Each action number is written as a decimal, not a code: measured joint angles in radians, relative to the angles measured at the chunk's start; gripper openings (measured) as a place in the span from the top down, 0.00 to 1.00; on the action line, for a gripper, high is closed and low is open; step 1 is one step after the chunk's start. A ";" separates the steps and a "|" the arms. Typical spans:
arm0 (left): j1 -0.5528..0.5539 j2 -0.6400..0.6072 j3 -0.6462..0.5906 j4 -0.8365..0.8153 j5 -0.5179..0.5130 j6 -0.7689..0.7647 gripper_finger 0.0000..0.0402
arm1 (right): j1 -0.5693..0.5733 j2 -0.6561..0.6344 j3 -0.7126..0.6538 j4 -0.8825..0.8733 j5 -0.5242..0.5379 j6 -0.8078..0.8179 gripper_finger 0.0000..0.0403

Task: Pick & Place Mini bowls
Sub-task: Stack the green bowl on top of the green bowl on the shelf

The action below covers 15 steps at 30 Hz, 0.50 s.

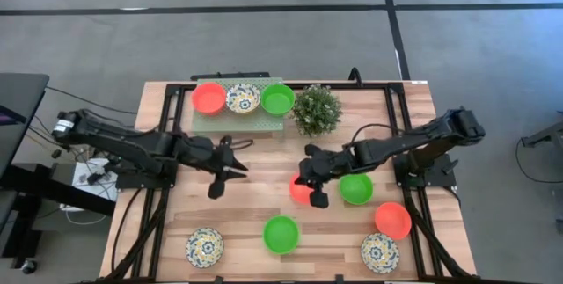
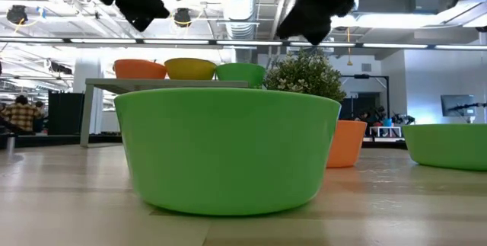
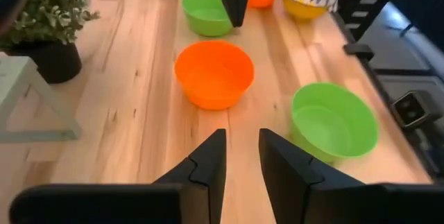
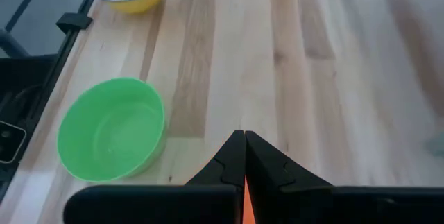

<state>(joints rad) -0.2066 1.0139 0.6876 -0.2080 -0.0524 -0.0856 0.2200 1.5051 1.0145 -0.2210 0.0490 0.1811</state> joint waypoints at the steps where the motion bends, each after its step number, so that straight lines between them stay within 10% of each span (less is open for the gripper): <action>1: -0.013 0.009 0.000 0.000 -0.022 0.000 0.78 | 0.003 0.010 -0.002 -0.003 0.000 0.001 1.00; 15: -0.096 0.021 0.001 0.002 -0.041 -0.061 0.78 | -0.003 0.160 0.000 0.327 -0.044 -0.143 0.98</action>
<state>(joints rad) -0.3023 1.0349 0.6884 -0.2060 -0.0931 -0.1471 0.2175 1.6653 1.0142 0.1061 0.0051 0.0379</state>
